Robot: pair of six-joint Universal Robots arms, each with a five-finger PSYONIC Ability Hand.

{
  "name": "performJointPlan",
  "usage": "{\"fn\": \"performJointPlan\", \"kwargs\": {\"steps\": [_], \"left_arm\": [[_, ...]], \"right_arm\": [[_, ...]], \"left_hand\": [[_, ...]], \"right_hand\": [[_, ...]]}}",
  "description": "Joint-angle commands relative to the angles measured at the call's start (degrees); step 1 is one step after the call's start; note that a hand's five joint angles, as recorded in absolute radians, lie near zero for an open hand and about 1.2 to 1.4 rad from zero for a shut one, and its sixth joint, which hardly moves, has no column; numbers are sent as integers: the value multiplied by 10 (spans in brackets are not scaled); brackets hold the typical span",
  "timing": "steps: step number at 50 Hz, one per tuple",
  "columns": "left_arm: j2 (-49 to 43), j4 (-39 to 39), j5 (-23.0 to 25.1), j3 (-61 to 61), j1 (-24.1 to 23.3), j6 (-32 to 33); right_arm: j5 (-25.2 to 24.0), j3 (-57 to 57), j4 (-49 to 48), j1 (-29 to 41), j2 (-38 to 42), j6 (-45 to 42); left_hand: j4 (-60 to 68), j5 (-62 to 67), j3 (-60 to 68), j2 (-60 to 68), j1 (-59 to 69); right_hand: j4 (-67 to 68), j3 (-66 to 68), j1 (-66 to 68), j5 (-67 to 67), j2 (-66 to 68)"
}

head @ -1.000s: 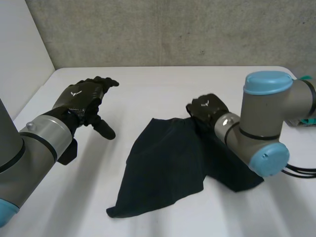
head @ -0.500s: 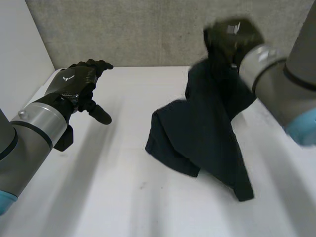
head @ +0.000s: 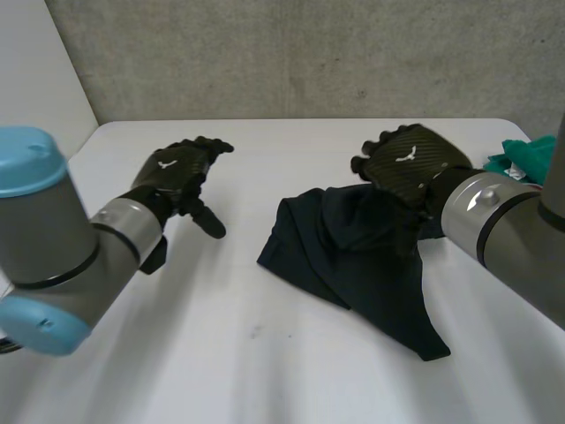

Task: Fold the laundry.

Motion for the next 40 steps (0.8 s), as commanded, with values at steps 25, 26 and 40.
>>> {"fn": "performJointPlan", "kwargs": {"steps": [25, 26, 40], "left_arm": [[-335, 19, 54, 269, -80, 20], [-336, 21, 54, 271, -81, 20], [-260, 34, -4, 259, -82, 27]], "right_arm": [[-6, 101, -99, -43, 33, 46], [-6, 102, -107, -43, 37, 46], [-6, 98, -187, -43, 93, 49]], "left_hand": [[191, 180, 186, 189, 189], [261, 251, 256, 259, 259], [684, 673, 679, 682, 682]], "right_hand": [[-39, -29, -19, -36, -31], [-39, -29, -19, -36, -31], [661, 671, 681, 664, 669]]}}
